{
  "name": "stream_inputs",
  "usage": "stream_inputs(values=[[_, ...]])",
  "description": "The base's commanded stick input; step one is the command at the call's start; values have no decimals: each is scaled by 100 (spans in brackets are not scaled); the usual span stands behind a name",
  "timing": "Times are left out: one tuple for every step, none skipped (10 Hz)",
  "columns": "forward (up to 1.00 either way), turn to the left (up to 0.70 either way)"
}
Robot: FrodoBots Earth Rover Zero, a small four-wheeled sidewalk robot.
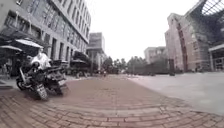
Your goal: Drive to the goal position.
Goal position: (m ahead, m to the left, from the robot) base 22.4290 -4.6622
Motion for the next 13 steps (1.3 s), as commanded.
stream_inputs(values=[[45,0],[45,0],[45,0],[45,0],[45,0],[45,0],[45,0],[45,0],[45,0],[45,0],[45,0],[45,0],[45,0]])
